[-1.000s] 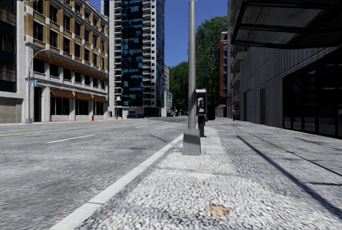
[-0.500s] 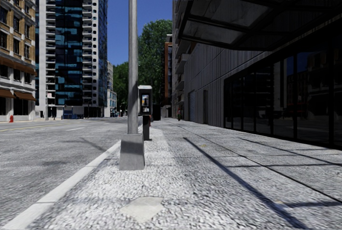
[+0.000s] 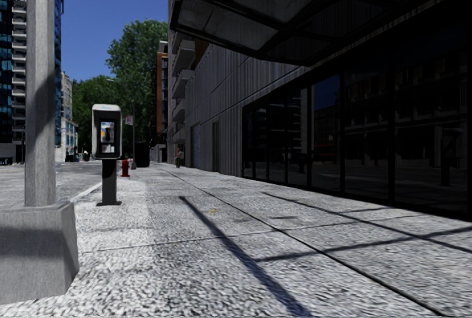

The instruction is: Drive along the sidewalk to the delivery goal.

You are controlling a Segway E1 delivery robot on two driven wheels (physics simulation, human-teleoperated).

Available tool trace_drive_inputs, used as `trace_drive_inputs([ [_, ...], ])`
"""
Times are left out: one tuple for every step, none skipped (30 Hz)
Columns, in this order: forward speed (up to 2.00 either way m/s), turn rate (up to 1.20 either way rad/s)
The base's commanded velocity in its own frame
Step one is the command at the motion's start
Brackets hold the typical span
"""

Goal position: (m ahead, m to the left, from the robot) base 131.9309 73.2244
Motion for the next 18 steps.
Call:
trace_drive_inputs([
  [2.00,0.00],
  [2.00,0.00],
  [2.00,0.00],
  [2.00,0.00],
  [2.00,0.00],
  [2.00,0.00],
  [2.00,0.00],
  [2.00,0.00],
  [2.00,0.00],
  [2.00,0.00],
  [2.00,0.00],
  [2.00,0.00],
  [2.00,0.00],
  [2.00,0.00],
  [2.00,0.00],
  [2.00,0.00],
  [2.00,0.01],
  [2.00,0.01],
])
